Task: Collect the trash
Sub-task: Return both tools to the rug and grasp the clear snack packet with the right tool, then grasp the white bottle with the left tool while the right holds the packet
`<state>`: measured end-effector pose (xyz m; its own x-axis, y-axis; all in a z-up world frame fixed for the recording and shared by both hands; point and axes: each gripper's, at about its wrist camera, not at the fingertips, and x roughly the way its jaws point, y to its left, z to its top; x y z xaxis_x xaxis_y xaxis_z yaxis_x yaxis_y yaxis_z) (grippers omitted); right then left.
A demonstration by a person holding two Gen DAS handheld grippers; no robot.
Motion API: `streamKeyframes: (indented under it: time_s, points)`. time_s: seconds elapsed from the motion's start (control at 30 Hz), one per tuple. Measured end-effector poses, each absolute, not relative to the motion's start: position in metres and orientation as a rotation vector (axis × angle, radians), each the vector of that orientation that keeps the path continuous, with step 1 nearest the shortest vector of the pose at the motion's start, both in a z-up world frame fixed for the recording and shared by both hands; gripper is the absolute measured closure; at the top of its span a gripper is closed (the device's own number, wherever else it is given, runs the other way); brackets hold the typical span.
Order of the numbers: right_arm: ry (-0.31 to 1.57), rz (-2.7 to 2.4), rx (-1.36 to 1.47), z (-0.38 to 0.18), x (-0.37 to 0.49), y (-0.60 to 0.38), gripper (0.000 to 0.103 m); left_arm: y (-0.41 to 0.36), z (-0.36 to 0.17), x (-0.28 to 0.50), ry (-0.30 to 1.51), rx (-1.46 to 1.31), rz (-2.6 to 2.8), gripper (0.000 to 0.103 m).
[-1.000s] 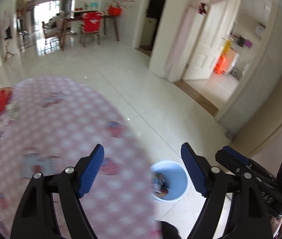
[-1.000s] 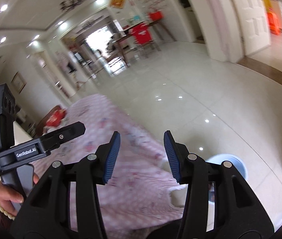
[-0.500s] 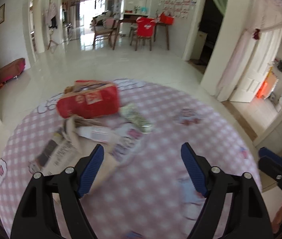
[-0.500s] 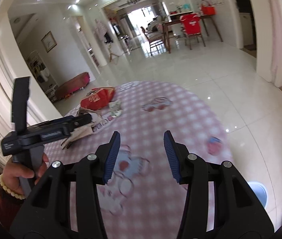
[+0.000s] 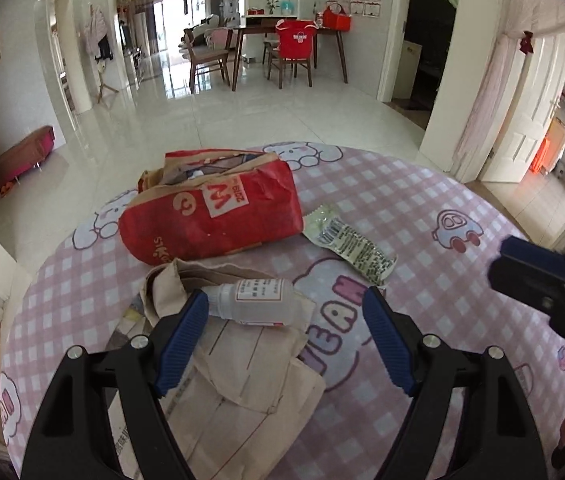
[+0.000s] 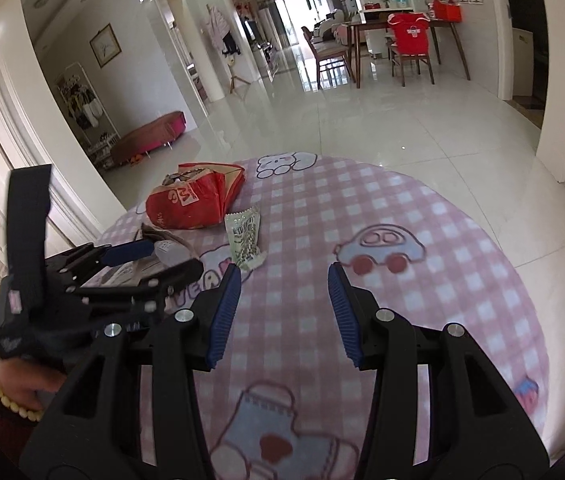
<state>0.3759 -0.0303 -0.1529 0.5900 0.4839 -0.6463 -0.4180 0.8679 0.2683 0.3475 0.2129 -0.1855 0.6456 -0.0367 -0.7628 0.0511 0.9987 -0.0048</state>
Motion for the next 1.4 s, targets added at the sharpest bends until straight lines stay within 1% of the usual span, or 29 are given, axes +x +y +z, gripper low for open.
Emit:
streamKeyframes:
  time_s: [0.03, 0.07, 0.1, 0.13, 0.17, 0.27, 0.3, 0.33, 0.37, 0.43, 0.5, 0.53, 0.6, 0.63, 0.67, 0.7, 0.73, 0.77, 0.8, 0.9, 0.97, 1.0, 1.03, 1.07, 1.1, 1.13, 1.17, 1.27, 1.4]
  points:
    - [0.784, 0.529, 0.088, -0.155, 0.378, -0.027, 0.057, 0.213, -0.186, 0.348, 0.865, 0.03, -0.041, 0.035]
    - [0.787, 0.532, 0.079, -0.157, 0.382, -0.021, 0.057, 0.213, -0.185, 0.348, 0.86, 0.039, -0.03, 0.046]
    - [0.789, 0.532, 0.072, -0.158, 0.384, -0.017, 0.057, 0.215, -0.185, 0.347, 0.854, 0.035, -0.018, 0.051]
    - [0.795, 0.534, 0.07, -0.16, 0.387, -0.013, 0.057, 0.22, -0.184, 0.347, 0.849, 0.016, -0.011, 0.061]
    - [0.8, 0.535, 0.069, -0.162, 0.39, -0.01, 0.057, 0.224, -0.183, 0.348, 0.846, -0.005, -0.016, 0.062]
    - [0.815, 0.535, 0.064, -0.168, 0.396, -0.002, 0.057, 0.23, -0.181, 0.348, 0.841, -0.039, -0.041, 0.061]
    - [0.821, 0.536, 0.062, -0.17, 0.398, 0.001, 0.057, 0.229, -0.182, 0.348, 0.839, -0.027, -0.045, 0.058]
    - [0.821, 0.536, 0.06, -0.17, 0.399, 0.002, 0.057, 0.227, -0.183, 0.348, 0.843, -0.025, -0.055, 0.046]
    - [0.819, 0.535, 0.056, -0.17, 0.399, 0.004, 0.057, 0.225, -0.183, 0.348, 0.843, -0.028, -0.066, 0.04]
    - [0.82, 0.534, 0.05, -0.17, 0.402, 0.007, 0.057, 0.219, -0.183, 0.35, 0.845, 0.0, -0.048, 0.041]
    - [0.822, 0.532, 0.053, -0.171, 0.406, 0.011, 0.057, 0.218, -0.182, 0.35, 0.836, 0.031, -0.003, 0.062]
    - [0.825, 0.534, 0.059, -0.172, 0.407, 0.012, 0.057, 0.219, -0.18, 0.349, 0.829, 0.014, -0.019, 0.066]
    - [0.827, 0.538, 0.062, -0.172, 0.41, 0.016, 0.057, 0.229, -0.176, 0.347, 0.823, -0.043, -0.04, 0.067]
    - [0.828, 0.54, 0.059, -0.173, 0.412, 0.019, 0.057, 0.23, -0.175, 0.345, 0.816, -0.049, -0.041, 0.075]
    - [0.831, 0.544, 0.054, -0.173, 0.413, 0.022, 0.057, 0.231, -0.172, 0.343, 0.807, -0.052, -0.044, 0.076]
    - [0.833, 0.548, 0.048, -0.174, 0.414, 0.025, 0.057, 0.231, -0.17, 0.342, 0.798, -0.054, -0.046, 0.081]
    - [0.835, 0.549, 0.038, -0.175, 0.415, 0.029, 0.057, 0.232, -0.167, 0.34, 0.786, -0.067, -0.06, 0.09]
    - [0.843, 0.549, 0.022, -0.178, 0.418, 0.034, 0.057, 0.233, -0.165, 0.339, 0.783, -0.093, -0.08, 0.102]
    - [0.855, 0.548, 0.01, -0.18, 0.421, 0.038, 0.057, 0.234, -0.166, 0.34, 0.791, -0.112, -0.089, 0.103]
    - [0.883, 0.546, -0.02, -0.186, 0.427, 0.048, 0.056, 0.234, -0.173, 0.342, 0.807, -0.094, -0.076, 0.103]
    - [0.882, 0.538, -0.1, -0.187, 0.427, 0.059, 0.057, 0.235, -0.172, 0.34, 0.803, -0.1, -0.088, 0.101]
    - [0.875, 0.526, -0.148, -0.187, 0.425, 0.065, 0.067, 0.236, -0.173, 0.339, 0.805, -0.109, -0.092, 0.101]
    - [0.865, 0.502, -0.203, -0.188, 0.423, 0.07, 0.076, 0.236, -0.173, 0.338, 0.805, -0.112, -0.093, 0.096]
    - [0.859, 0.501, -0.226, -0.188, 0.421, 0.072, 0.077, 0.236, -0.172, 0.337, 0.801, -0.109, -0.093, 0.079]
    - [0.861, 0.505, -0.222, -0.188, 0.421, 0.071, 0.082, 0.234, -0.172, 0.335, 0.801, -0.093, -0.076, 0.068]
    - [0.865, 0.51, -0.202, -0.188, 0.421, 0.067, 0.084, 0.235, -0.173, 0.333, 0.801, -0.083, -0.064, 0.058]
    - [0.868, 0.514, -0.182, -0.189, 0.421, 0.063, 0.084, 0.234, -0.174, 0.332, 0.808, -0.073, -0.067, 0.052]
    - [0.875, 0.519, -0.141, -0.189, 0.42, 0.05, 0.084, 0.23, -0.178, 0.331, 0.822, -0.042, -0.084, 0.044]
    - [0.889, 0.542, -0.069, -0.189, 0.416, 0.029, 0.084, 0.224, -0.181, 0.334, 0.827, -0.001, -0.063, 0.043]
